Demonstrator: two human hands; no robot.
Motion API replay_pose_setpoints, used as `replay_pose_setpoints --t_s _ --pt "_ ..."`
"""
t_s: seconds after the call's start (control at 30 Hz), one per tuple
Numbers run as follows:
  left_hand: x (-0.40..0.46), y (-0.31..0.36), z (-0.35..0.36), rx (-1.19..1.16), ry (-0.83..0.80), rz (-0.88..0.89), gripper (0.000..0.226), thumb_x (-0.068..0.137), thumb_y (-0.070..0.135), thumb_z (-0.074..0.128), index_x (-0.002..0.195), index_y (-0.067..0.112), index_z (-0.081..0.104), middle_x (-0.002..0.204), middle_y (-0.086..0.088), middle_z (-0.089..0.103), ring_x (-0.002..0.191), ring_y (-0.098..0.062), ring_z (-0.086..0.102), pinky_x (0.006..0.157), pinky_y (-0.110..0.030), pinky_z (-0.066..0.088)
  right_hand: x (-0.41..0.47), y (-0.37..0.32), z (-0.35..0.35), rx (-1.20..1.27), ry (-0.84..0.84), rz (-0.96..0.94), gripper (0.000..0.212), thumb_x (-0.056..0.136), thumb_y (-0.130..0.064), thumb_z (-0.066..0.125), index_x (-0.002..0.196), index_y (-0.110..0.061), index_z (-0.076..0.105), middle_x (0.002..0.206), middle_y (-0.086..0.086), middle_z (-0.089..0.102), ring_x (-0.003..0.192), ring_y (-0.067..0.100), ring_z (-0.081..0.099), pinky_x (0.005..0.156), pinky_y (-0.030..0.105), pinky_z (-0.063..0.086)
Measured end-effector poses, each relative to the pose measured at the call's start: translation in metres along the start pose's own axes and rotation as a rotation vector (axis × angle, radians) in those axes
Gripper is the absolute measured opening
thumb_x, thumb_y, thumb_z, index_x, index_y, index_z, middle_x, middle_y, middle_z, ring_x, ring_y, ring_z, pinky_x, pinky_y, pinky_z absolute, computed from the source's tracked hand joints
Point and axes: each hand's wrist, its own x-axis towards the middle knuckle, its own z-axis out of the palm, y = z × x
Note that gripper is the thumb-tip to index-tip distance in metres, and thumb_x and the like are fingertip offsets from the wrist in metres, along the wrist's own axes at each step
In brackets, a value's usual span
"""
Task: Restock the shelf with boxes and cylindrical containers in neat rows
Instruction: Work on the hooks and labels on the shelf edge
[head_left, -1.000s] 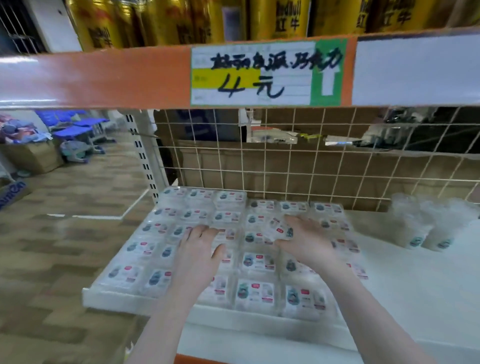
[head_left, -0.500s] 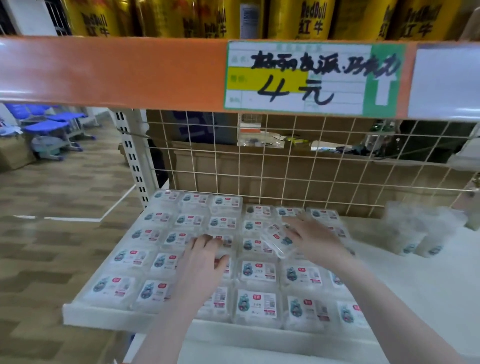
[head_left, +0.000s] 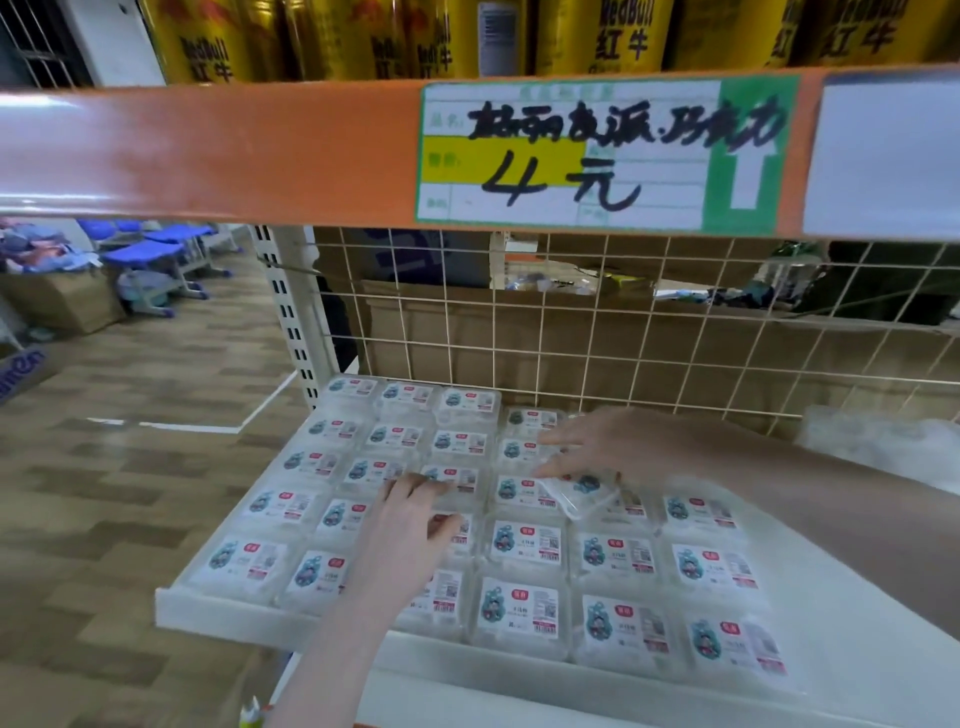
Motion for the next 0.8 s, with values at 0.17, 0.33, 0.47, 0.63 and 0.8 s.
replay_pose_setpoints --t_s 0.17,0.33,0.47,0.63,0.8 --pt "-0.003 -0.002 0.003 0.016 -0.005 -0.012 0.032 0.087 0.032 0.062 0.116 0.019 0.065 0.121 -0.001 0.06 0.115 -0.021 0.05 0.1 -0.035 0.04 0.014 0.006 0.003 -0.061 -0.081 -0.105 0.09 0.079 0.009 0.051 0.142 -0.048 0.021 0.156 -0.011 0.009 0.141 0.022 0.02 0.112 0.047 0.025" --pt "-0.006 -0.003 0.006 0.024 0.001 -0.013 0.031 0.087 0.03 0.062 0.116 0.018 0.065 0.122 -0.001 0.06 0.115 -0.022 0.051 0.099 -0.036 0.04 0.017 0.011 -0.006 -0.065 -0.14 -0.113 0.07 0.083 -0.013 0.055 0.145 -0.027 0.027 0.156 -0.005 0.015 0.141 0.017 0.019 0.114 0.041 0.02" --pt "-0.008 -0.005 0.009 0.039 0.002 -0.017 0.031 0.088 0.032 0.06 0.116 0.02 0.064 0.125 0.002 0.059 0.118 -0.021 0.05 0.102 -0.039 0.039 0.016 0.019 0.001 0.05 -0.038 -0.009 0.072 0.077 -0.036 0.064 0.142 -0.022 0.034 0.139 -0.004 0.043 0.126 0.013 0.037 0.111 0.039 0.027" --pt "-0.009 -0.005 0.012 0.062 0.023 -0.014 0.03 0.087 0.031 0.06 0.114 0.019 0.065 0.122 0.001 0.061 0.115 -0.022 0.053 0.099 -0.039 0.041 0.02 0.033 0.015 0.168 0.12 0.198 0.064 0.078 -0.051 0.06 0.132 -0.021 0.044 0.116 -0.004 0.054 0.108 0.012 0.048 0.098 0.033 0.04" --pt "-0.009 -0.007 0.014 0.064 0.03 -0.016 0.029 0.086 0.031 0.061 0.113 0.02 0.065 0.122 0.002 0.06 0.115 -0.021 0.053 0.099 -0.039 0.041 0.042 0.031 0.02 0.247 0.18 0.354 0.066 0.081 -0.053 0.057 0.134 -0.015 0.042 0.117 0.001 0.053 0.105 0.016 0.052 0.095 0.034 0.044"
